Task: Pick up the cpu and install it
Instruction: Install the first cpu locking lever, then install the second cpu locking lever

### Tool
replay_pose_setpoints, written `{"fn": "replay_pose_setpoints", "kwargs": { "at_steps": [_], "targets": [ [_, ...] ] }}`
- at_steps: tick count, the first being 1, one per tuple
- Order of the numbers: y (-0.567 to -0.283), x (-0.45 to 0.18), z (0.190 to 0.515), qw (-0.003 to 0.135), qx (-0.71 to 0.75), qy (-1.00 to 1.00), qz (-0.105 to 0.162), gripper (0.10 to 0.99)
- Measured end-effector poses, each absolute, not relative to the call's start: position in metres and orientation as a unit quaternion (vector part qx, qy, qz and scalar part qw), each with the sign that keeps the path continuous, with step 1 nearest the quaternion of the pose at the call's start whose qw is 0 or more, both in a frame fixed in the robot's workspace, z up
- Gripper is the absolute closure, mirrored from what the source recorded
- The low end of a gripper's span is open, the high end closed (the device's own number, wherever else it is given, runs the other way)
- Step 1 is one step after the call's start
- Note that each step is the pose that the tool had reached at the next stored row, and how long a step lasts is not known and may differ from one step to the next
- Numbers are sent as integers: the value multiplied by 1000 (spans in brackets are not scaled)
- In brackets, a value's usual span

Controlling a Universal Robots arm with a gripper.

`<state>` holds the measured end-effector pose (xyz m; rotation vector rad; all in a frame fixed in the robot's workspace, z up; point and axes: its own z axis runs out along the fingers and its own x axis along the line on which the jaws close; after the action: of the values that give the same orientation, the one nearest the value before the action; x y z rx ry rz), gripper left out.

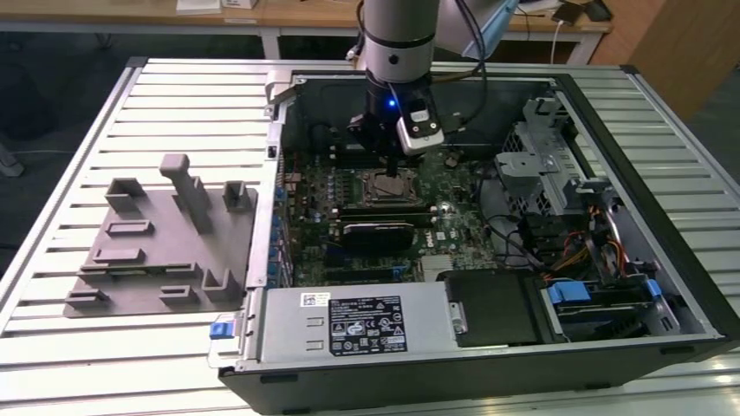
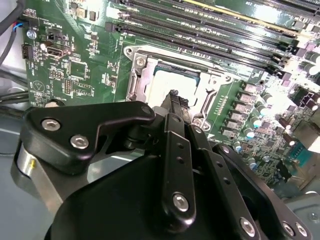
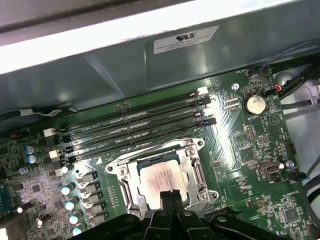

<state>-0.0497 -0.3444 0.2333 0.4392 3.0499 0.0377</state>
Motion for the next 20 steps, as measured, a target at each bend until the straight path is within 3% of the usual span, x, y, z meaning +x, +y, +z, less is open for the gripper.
{"fn": "replay_pose_setpoints", "kwargs": {
  "at_steps": [20],
  "targets": [
    [-357,-50,234,30,142,989,12,980]
  ]
}}
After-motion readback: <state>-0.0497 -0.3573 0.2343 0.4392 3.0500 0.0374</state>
